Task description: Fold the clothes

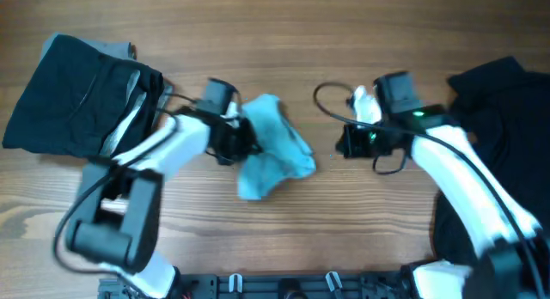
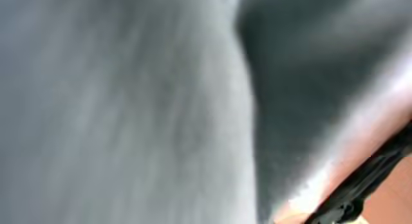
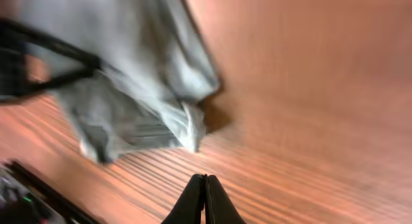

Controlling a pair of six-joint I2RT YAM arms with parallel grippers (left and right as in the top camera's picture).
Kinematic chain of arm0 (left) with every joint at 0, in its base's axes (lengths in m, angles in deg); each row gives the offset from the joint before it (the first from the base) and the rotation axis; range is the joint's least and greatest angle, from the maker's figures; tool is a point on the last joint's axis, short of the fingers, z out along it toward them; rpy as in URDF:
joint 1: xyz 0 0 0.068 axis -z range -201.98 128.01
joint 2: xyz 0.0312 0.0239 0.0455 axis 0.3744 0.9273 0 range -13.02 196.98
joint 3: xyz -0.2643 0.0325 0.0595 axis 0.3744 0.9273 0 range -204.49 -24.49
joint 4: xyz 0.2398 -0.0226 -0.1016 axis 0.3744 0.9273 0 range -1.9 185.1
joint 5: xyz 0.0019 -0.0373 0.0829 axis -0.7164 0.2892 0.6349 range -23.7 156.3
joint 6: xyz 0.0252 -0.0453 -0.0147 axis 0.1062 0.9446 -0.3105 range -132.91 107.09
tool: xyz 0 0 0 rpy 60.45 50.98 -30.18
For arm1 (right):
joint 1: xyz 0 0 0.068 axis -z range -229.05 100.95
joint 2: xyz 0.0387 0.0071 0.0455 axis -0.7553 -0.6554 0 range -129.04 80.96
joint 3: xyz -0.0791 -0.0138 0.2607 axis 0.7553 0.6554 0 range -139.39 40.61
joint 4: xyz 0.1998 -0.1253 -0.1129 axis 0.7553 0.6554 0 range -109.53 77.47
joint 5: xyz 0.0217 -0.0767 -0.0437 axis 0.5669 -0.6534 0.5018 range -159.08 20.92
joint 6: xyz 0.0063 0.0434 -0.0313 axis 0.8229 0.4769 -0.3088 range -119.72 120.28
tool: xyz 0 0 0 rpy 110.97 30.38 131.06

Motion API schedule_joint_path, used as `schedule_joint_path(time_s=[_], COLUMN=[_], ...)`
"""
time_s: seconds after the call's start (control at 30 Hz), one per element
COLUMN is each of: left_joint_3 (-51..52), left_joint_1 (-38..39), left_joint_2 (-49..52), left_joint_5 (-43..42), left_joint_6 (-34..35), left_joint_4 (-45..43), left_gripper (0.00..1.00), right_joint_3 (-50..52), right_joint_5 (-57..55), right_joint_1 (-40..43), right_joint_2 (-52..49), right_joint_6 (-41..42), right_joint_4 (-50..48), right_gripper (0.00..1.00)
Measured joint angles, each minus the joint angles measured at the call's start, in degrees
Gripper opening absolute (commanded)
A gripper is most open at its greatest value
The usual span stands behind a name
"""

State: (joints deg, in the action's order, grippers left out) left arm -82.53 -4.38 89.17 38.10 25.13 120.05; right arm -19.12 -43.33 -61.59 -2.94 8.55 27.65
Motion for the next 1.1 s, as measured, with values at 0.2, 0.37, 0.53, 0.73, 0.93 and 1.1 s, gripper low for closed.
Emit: schedule_joint_path(time_s=[0.2,0.37,0.53,0.73,0.93,1.1], left_joint_3=[-12.98,-17.62,-17.62,-17.59,-17.84,-21.38], left_joint_1=[-14.93,-33.46,-49.11,-54.10,-55.47,-61.31], left_joint_2=[-11.80,-15.58,-12.79,-5.79,-4.28,-11.32], left_joint_5=[1.79,2.25,2.89,2.89,3.19,3.65], left_joint_6=[-9.33,-13.05,-15.04,-16.33,-19.19,-20.09], left_joint_4=[8.31,5.99,2.91,2.21,10.64,20.85], left_gripper=[0.04,0.04,0.24,1.00,1.00,0.99], right_joint_3=[-4.57,-4.44,-4.44,-4.44,-4.44,-4.44], right_joint_5=[0.17,0.17,0.17,0.17,0.17,0.20], right_joint_1=[0.74,0.74,0.74,0.74,0.74,0.74], right_joint_2=[9.99,9.75,9.70,9.70,9.70,9.70], right_joint_6=[-0.61,-0.59,0.48,2.12,3.21,3.45], right_joint_4=[1.07,3.15,3.15,3.15,3.15,3.13], right_gripper=[0.05,0.06,0.05,0.05,0.05,0.05])
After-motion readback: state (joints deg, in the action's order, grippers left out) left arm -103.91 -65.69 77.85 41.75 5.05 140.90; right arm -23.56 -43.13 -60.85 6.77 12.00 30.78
